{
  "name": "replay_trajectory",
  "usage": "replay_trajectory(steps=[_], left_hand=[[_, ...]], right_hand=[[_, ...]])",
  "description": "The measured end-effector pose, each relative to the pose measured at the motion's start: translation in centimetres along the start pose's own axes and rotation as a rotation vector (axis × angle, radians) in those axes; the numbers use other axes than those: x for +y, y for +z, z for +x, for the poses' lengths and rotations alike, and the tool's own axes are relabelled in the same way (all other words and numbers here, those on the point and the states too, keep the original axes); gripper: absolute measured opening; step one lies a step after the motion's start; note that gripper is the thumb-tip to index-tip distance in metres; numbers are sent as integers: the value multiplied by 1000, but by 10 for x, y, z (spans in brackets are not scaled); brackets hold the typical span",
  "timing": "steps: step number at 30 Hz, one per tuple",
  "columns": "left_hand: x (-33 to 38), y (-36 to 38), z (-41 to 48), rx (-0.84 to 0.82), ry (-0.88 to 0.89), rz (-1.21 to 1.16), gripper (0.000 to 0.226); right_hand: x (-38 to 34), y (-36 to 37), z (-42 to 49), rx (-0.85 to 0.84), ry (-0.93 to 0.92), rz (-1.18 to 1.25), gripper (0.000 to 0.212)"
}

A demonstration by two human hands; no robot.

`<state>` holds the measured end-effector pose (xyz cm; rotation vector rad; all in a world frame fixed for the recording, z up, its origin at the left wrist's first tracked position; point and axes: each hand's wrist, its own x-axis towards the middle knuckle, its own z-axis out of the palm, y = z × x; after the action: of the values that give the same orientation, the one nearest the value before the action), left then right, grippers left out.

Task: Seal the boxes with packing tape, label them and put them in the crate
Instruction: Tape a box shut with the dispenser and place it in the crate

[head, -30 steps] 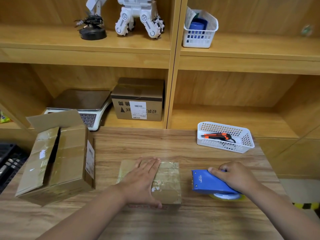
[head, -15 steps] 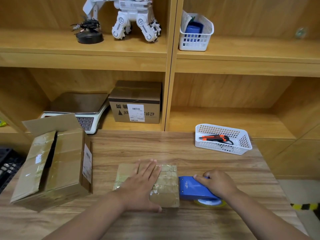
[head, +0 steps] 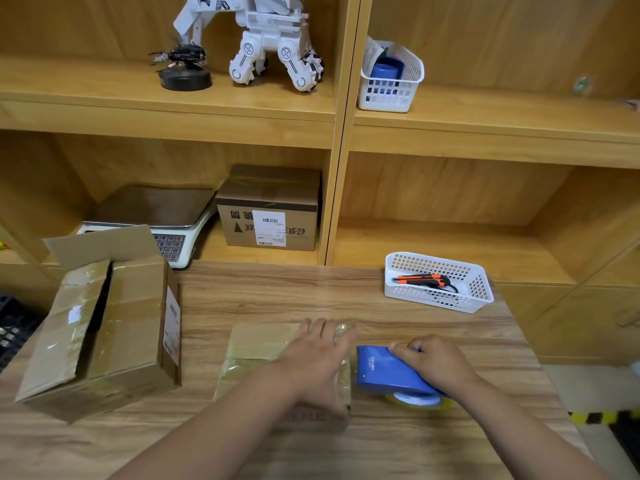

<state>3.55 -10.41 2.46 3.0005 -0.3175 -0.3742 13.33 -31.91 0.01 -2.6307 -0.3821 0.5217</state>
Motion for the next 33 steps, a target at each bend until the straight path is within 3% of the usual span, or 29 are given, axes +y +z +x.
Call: replay_trajectory(steps=[5,12,18,22,25,29,33], left_hand=[[-27,-22,-29,137,7,-225,129],[-75,-21,-61,104,-44,-758,121],[-115,-27,-80,-29,-100,-854,106],[-129,-16,-87,165,-199,-787,80],[-142,-7,-97,225,-233,-726,75],[-158,-1,-112,233,-248,-736,76],[-172,5,-126,214,-254,-715,78]], right_hand=[[-39,-44,-10,-16,-25,88,62],[-98,-52,-13,-39,-77,77,57],[-137,-33,-5,-78,-140,-10,58],[-163,-31,-5,-105,-172,-46,51],[-181,-29,-4,-136,-249,-80,42],[-210,-21,-10,-197,-404,-160,71],[-236,-11,-18,-222,-603,-422,99]])
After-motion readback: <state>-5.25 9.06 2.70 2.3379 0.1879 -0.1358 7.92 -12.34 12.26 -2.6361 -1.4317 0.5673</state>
